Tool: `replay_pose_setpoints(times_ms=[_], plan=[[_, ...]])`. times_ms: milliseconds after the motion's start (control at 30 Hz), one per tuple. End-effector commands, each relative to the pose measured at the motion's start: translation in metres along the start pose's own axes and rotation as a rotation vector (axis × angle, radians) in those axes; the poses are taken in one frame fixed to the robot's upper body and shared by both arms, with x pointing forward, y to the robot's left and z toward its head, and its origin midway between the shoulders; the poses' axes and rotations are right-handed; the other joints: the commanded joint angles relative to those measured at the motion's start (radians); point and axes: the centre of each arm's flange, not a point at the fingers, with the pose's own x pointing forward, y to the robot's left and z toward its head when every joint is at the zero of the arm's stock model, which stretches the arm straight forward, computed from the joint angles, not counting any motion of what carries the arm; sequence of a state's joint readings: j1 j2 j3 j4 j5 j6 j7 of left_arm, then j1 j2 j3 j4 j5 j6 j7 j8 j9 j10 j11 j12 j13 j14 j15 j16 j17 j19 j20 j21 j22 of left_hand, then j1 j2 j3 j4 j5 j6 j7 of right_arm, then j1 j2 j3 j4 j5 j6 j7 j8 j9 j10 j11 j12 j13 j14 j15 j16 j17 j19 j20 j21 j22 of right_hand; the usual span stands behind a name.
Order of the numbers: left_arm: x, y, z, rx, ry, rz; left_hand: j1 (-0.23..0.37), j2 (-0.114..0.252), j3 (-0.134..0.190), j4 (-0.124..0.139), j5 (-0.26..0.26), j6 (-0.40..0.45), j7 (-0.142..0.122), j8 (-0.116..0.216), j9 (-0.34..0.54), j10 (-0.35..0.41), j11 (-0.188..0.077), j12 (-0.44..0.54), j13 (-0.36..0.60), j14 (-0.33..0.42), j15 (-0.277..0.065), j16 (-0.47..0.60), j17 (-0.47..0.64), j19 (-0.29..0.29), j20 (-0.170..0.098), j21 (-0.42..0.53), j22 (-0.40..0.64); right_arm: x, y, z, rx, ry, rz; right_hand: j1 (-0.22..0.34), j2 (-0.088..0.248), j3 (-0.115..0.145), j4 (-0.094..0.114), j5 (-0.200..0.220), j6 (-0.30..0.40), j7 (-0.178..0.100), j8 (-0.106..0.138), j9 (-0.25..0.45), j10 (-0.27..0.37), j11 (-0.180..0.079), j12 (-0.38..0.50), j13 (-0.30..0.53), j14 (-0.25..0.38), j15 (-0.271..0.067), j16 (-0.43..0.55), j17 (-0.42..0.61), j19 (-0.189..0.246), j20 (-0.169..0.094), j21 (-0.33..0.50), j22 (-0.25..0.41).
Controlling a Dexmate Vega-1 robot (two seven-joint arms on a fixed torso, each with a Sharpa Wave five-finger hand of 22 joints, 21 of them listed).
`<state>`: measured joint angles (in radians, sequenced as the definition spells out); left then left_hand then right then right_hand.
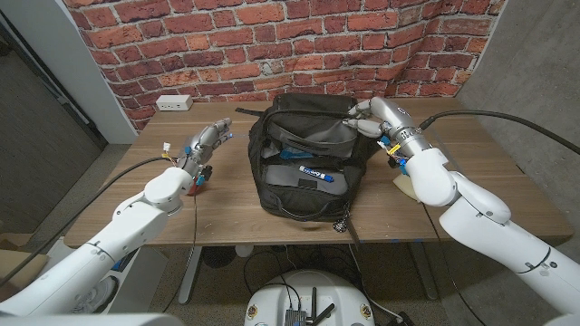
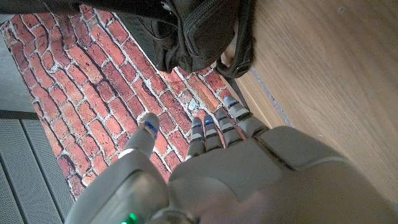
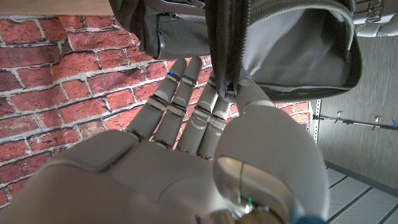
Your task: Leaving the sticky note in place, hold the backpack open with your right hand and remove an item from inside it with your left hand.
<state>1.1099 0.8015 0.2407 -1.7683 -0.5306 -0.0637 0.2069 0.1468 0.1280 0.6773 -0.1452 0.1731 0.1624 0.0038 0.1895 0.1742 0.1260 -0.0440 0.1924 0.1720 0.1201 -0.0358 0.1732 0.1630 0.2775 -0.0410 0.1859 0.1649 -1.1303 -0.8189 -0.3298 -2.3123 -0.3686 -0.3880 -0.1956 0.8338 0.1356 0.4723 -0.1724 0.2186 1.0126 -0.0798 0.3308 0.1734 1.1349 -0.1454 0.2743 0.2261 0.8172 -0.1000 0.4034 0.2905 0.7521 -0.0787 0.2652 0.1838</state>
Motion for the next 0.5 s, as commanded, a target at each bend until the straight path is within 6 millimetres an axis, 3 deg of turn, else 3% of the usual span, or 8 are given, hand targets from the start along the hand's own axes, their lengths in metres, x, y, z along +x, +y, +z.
replay_pose_setpoints(times_ms=[33, 500], plan=[[-0.01, 0.002, 0.008, 0.044, 0.004, -0.024, 0.016, 0.013, 0.004, -0.009, 0.0, 0.014, -0.004, 0.004, 0.002, 0.016, 0.002, 0.007, 0.003, 0.011, -0.013, 0.006, 0.001, 0.007, -0.051, 0.008, 0.004, 0.023, -0.008, -0.005, 0.085, 0.004, 0.005, 0.031, 0.024, 0.007, 0.002, 0.005, 0.026, -0.015, 0.002, 0.016, 0.014, 0.0, 0.009, 0.002, 0.011, -0.13, -0.001, 0.002, 0.01, -0.109, 0.007, 0.004], [-0.017, -0.008, 0.011, 0.061, -0.015, -0.077, 0.046, 0.01, 0.009, -0.028, 0.0, 0.055, -0.009, 0.01, 0.001, 0.051, -0.001, 0.013, 0.003, 0.043, -0.019, 0.009, 0.0, 0.024, -0.056, 0.01, 0.003, 0.04, -0.018, -0.004, 0.079, 0.007, 0.0, 0.032, 0.022, 0.007, 0.002, 0.007, 0.03, -0.012, -0.002, 0.017, 0.016, 0.002, 0.007, 0.004, 0.014, -0.129, -0.003, 0.004, 0.013, -0.108, 0.009, 0.004]])
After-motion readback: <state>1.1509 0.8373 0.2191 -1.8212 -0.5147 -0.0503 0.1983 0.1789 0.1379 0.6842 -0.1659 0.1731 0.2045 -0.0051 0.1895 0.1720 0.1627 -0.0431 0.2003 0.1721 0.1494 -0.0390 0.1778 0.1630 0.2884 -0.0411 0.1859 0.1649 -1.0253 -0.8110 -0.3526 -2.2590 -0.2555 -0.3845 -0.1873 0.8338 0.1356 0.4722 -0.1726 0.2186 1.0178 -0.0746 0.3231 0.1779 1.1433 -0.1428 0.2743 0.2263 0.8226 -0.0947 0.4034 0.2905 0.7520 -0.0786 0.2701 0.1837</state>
